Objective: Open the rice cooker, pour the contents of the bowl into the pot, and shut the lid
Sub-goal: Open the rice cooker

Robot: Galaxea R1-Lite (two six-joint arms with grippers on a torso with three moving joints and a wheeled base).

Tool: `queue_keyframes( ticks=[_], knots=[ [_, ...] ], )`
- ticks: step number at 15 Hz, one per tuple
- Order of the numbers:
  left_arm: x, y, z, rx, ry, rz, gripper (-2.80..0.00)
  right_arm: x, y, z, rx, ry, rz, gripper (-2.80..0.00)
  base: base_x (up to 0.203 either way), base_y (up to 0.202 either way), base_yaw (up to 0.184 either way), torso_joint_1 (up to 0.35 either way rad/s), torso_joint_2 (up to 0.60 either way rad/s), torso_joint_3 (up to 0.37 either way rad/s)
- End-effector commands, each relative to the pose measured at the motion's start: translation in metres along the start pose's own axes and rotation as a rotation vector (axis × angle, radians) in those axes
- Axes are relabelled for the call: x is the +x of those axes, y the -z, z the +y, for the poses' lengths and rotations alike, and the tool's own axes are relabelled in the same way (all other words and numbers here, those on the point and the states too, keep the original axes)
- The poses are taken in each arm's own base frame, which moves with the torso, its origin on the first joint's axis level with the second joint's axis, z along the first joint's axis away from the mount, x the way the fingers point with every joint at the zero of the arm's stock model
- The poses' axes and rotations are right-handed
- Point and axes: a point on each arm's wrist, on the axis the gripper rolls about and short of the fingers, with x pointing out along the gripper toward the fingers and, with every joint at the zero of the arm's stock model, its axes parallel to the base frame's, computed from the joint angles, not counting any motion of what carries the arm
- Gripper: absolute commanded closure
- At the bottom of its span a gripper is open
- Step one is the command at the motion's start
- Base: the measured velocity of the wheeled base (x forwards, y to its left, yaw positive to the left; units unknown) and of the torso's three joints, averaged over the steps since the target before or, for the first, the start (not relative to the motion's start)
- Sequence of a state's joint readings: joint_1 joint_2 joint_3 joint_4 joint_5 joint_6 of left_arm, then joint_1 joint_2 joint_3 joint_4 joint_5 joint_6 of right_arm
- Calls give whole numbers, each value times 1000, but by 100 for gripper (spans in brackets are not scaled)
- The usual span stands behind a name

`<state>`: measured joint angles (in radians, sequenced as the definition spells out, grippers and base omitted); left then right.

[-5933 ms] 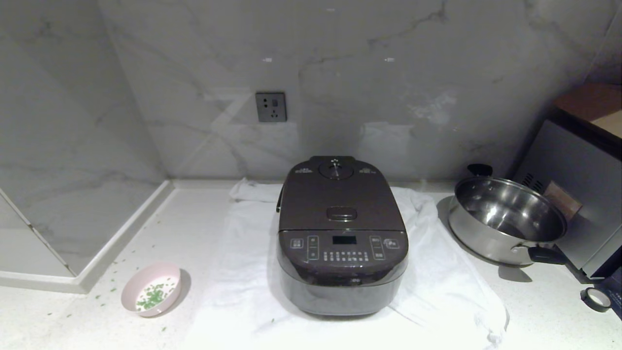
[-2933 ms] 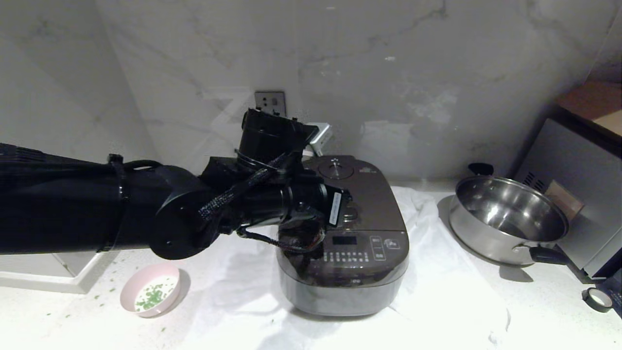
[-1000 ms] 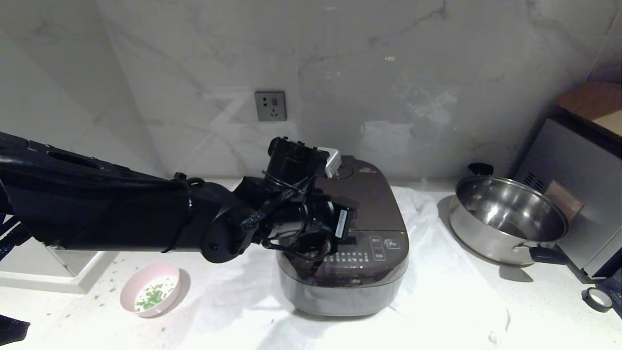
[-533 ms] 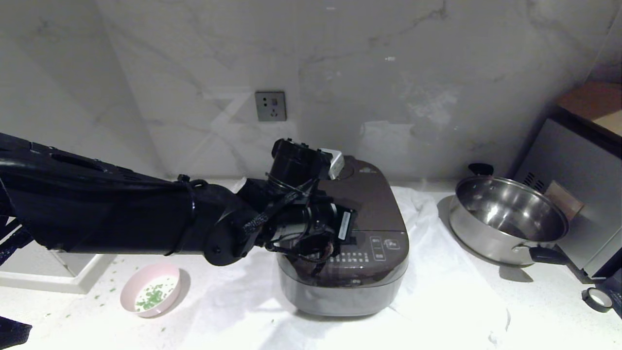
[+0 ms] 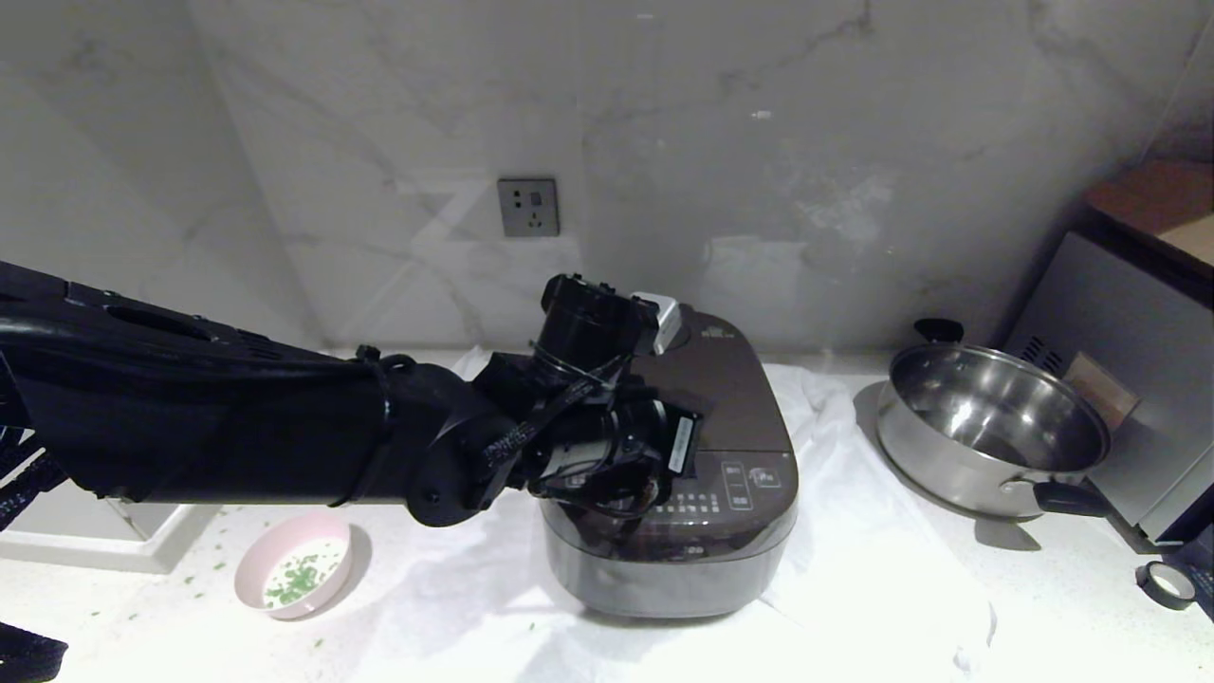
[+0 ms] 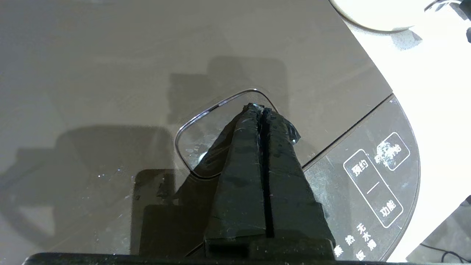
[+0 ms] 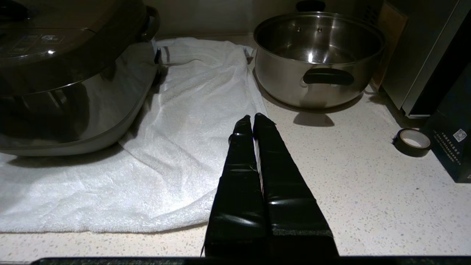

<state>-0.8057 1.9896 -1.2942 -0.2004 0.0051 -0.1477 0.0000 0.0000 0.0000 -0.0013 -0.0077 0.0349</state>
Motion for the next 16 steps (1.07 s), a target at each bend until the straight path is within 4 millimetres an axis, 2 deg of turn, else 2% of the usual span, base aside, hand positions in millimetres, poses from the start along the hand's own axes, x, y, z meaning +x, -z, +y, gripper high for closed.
queue_keyframes(
  ticks=[1, 5, 10, 13, 16],
  knots=[
    [1, 3, 1, -1, -2, 13, 0, 0, 0, 0, 0, 0, 1, 0, 0, 0, 0, 0, 0, 0],
    [6, 11, 1, 1, -5, 37, 0, 0, 0, 0, 0, 0, 1, 0, 0, 0, 0, 0, 0, 0],
    [7, 7, 1, -4, -5, 25, 0, 0, 1, 0, 0, 0, 3, 0, 0, 0, 0, 0, 0, 0],
    [-6, -7, 1, -10, -4, -26, 0, 0, 0, 0, 0, 0, 1, 0, 0, 0, 0, 0, 0, 0],
    [-22, -20, 10, -26, -19, -75, 0, 0, 1, 0, 0, 0, 2, 0, 0, 0, 0, 0, 0, 0]
  ],
)
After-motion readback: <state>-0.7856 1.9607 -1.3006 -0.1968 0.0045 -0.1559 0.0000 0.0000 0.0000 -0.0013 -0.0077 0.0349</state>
